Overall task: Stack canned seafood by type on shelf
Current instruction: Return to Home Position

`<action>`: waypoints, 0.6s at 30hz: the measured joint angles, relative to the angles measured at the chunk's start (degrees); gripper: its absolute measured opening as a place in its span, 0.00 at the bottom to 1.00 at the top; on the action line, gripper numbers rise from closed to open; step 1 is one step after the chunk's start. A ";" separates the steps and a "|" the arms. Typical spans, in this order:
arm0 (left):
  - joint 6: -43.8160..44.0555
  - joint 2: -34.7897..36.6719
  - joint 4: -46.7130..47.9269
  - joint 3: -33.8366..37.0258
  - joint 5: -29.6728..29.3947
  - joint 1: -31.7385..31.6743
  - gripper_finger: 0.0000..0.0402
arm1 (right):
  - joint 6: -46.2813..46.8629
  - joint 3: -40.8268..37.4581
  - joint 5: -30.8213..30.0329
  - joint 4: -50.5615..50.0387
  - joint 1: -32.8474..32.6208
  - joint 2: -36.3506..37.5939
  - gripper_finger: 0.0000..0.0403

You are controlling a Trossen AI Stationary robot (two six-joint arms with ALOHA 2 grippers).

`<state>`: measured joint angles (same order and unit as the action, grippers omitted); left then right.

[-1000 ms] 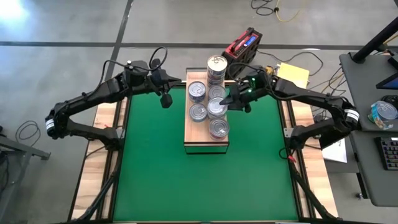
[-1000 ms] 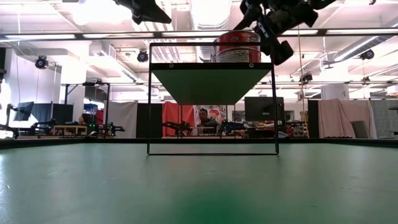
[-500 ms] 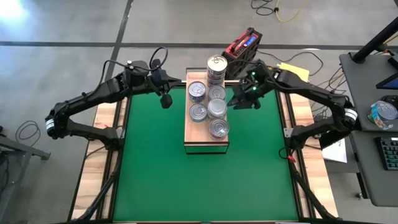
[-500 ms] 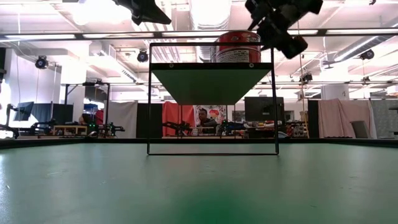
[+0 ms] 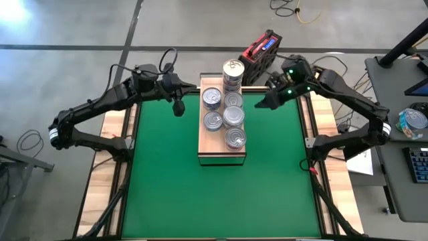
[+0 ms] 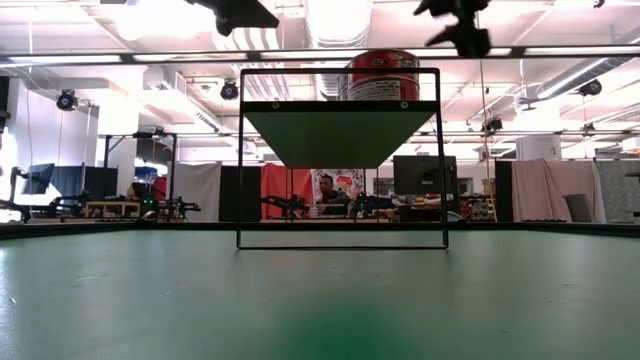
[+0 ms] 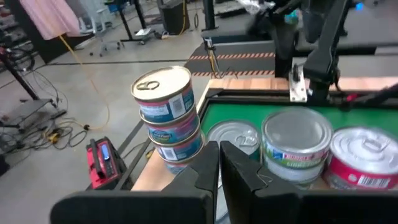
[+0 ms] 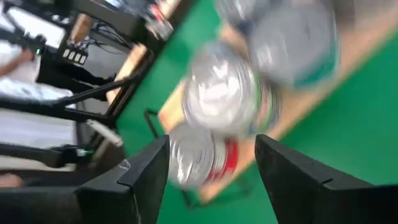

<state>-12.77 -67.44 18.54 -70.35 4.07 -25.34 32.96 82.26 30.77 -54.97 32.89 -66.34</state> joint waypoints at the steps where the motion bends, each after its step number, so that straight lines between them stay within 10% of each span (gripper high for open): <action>1: 0.83 0.01 -0.09 -0.19 0.08 0.02 0.00 | -3.28 -0.07 -0.66 2.19 -0.03 0.38 0.56; 12: 24.55 -0.78 -0.88 -0.87 1.25 0.31 0.00 | -20.60 -0.29 -4.04 22.25 -2.86 1.11 0.57; 18: 24.94 -0.85 -21.22 3.61 29.28 0.90 0.03 | -49.28 -4.30 18.16 24.82 -5.50 4.61 0.59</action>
<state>12.17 -68.29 -2.67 -66.74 33.35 -24.44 -16.32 77.96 48.93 -30.15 27.39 -61.73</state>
